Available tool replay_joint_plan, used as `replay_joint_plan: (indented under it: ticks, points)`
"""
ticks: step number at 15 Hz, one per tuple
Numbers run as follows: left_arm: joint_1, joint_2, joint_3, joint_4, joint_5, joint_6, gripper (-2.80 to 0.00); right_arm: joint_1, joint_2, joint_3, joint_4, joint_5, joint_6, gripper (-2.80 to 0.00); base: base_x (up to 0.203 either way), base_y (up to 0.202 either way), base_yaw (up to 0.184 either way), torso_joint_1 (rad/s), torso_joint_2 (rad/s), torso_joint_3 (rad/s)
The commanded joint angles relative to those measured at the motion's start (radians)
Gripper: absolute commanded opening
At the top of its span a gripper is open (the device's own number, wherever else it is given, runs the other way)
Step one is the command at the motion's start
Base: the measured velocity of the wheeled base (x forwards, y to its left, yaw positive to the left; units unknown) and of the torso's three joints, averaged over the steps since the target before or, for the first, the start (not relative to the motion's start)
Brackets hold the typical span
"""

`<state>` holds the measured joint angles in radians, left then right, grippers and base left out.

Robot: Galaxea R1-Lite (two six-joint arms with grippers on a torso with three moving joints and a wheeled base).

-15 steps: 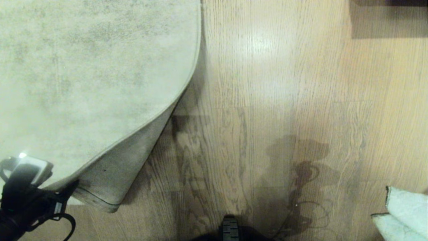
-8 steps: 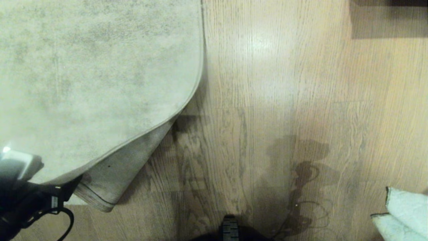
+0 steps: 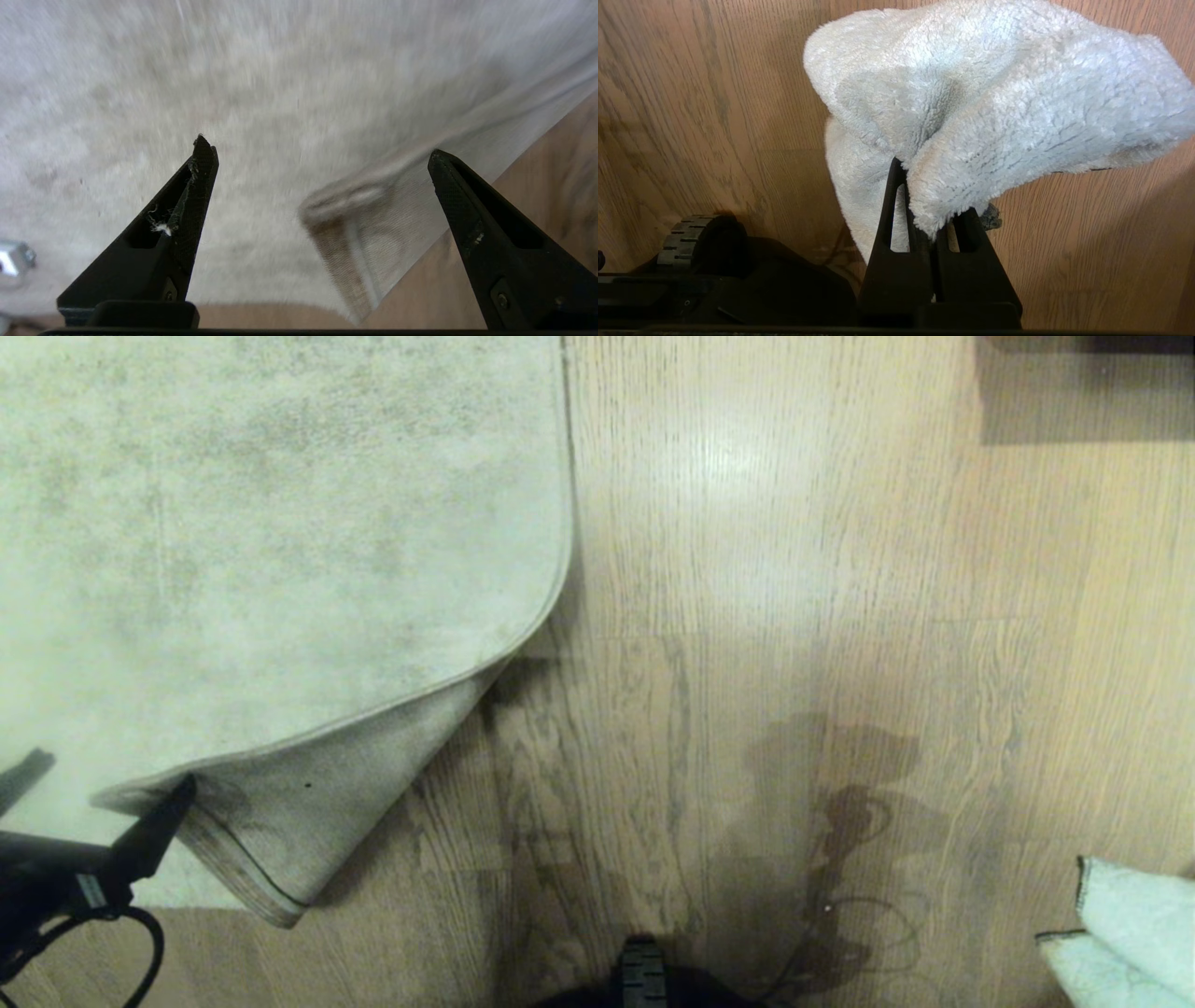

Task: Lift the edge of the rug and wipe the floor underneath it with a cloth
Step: Lay down the carpet

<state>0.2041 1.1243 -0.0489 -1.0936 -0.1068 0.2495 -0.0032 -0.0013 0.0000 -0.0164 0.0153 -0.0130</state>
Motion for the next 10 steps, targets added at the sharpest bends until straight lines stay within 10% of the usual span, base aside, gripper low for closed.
replay_joint_plan:
  ticks: [1,10]
  points:
    - [-0.033,-0.084,0.022,-0.006,0.000,-0.028,0.00,0.000,0.001,0.000,0.000,0.000,-0.001,-2.80,0.000,0.000,0.000,0.000,0.00,0.000]
    - [-0.129,-0.131,0.049,0.185,0.002,-0.137,0.00,0.000,0.001,0.000,0.000,0.000,-0.001,-2.80,0.000,0.000,0.000,0.000,0.00,0.000]
